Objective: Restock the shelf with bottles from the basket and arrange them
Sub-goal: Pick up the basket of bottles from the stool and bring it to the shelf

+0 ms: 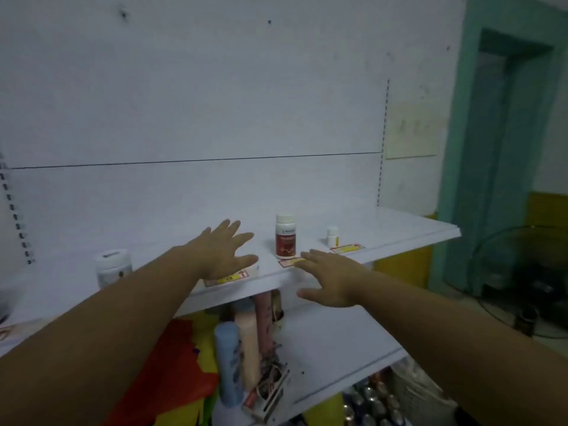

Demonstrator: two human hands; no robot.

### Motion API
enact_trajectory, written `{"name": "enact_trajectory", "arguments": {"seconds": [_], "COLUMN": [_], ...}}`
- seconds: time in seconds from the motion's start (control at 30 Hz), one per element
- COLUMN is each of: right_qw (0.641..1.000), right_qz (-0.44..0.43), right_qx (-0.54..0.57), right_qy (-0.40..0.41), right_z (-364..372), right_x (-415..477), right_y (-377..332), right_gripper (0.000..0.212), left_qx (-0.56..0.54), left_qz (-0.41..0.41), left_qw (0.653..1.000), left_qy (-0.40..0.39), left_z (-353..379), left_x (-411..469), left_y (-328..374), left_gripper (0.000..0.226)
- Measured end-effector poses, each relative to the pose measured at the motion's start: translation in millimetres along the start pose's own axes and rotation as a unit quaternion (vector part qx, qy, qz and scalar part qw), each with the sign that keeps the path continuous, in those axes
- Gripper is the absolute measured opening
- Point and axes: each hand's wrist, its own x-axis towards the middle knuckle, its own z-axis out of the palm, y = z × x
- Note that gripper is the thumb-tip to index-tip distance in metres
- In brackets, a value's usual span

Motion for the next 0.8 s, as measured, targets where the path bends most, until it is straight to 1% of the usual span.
{"name": "enact_trajectory", "arguments": {"seconds": [0.13, 0.23, 0.3, 0.47, 0.57, 0.63, 0.8], "right_qw": [0.999, 0.997, 0.994, 0.984, 0.974, 0.966, 0.943], "right_qz": [0.051, 0.079, 0.105, 0.174, 0.227, 0.256, 0.324], "right_qx": [-0.011, -0.025, -0.034, -0.029, -0.023, -0.027, -0.024], "right_qy": [-0.006, -0.008, -0.008, -0.01, -0.016, -0.027, -0.064], "right_z": [5.3, 12.7, 14.8, 21.1, 31.2, 40.0, 62.0], "right_x": [-30.1, -55.8, -76.1, -140.8, -185.7, -217.5, -286.4], "right_y": [43.7, 86.4, 120.2, 206.9, 256.7, 287.7, 341.7], "right_gripper": [0.07, 0.07, 0.071, 0.072, 0.073, 0.075, 0.075], "left_qx": [-0.02, -0.065, -0.066, -0.043, -0.001, 0.009, 0.008], "left_qz": [0.058, 0.092, 0.123, 0.187, 0.22, 0.246, 0.331], "left_qw": [0.998, 0.994, 0.99, 0.981, 0.975, 0.968, 0.943], "left_qy": [0.002, 0.003, 0.015, 0.002, -0.033, -0.056, -0.04], "left_z": [-1.3, -2.3, -2.1, 6.8, 18.6, 28.1, 47.5], "left_x": [29.0, 52.4, 70.8, 115.4, 141.2, 156.1, 183.4], "left_y": [61.4, 115.0, 151.7, 255.5, 324.7, 371.1, 460.9], "left_gripper": [0.069, 0.065, 0.063, 0.066, 0.072, 0.075, 0.071]}}
